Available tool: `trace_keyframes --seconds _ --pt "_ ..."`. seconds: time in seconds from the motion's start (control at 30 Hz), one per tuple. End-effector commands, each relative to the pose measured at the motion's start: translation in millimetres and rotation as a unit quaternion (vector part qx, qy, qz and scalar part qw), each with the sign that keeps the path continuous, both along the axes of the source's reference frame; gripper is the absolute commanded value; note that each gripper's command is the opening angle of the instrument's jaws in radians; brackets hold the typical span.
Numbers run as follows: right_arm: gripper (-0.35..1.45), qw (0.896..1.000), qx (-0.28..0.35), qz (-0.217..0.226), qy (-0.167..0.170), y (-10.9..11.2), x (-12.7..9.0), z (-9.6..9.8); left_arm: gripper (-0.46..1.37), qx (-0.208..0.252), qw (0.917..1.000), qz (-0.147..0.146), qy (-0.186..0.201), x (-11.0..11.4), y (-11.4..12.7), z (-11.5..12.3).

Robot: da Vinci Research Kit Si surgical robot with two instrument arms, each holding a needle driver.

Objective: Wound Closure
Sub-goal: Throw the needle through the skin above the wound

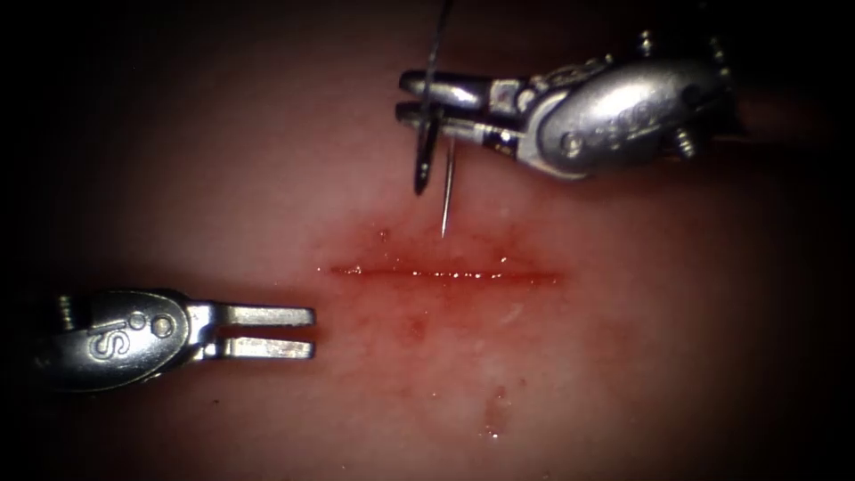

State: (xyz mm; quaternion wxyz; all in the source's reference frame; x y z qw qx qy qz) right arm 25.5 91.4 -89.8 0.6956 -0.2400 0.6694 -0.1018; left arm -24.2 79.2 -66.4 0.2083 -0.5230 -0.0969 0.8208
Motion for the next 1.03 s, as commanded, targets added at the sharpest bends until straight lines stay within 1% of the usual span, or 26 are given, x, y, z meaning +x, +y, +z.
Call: trace_keyframes --seconds 0.03,0.1,0.17,0.3,0.4,0.5,0.73,1.03 --pt "-0.35 1.000 -0.010 0.001 0.004 0.1 0.3 -0.1 -0.07 0.001 1.0000 0.002 -0.001 0.0 0.0 0.0" --pt "-0.35 0.999 -0.038 -0.003 0.007 0.0 0.7 0.1 -0.07 0.001 1.0000 0.003 -0.002 0.0 0.0 0.0" --pt "-0.35 0.999 -0.052 -0.005 0.009 0.0 0.9 0.3 -0.06 0.001 1.0000 0.003 -0.002 0.0 0.0 0.0" --pt "-0.35 0.997 -0.075 -0.005 0.006 0.0 1.2 0.8 -0.07 0.001 1.0000 0.003 -0.002 0.0 0.0 0.0" --pt "-0.35 0.994 -0.105 -0.006 0.004 0.1 1.4 1.5 -0.08 0.001 1.0000 0.003 -0.002 0.0 0.0 0.0" --pt "-0.35 0.991 -0.133 -0.017 0.015 0.2 1.6 2.3 -0.09 0.001 1.0000 0.003 -0.003 0.0 0.1 0.1" --pt "-0.35 0.990 -0.136 -0.020 0.016 -0.2 2.1 2.5 -0.10 0.001 1.0000 0.004 -0.003 0.0 0.2 0.1" --pt "-0.35 0.989 -0.145 -0.020 0.015 -0.2 2.1 2.5 -0.12 0.000 1.0000 0.004 -0.003 0.1 0.2 0.2"
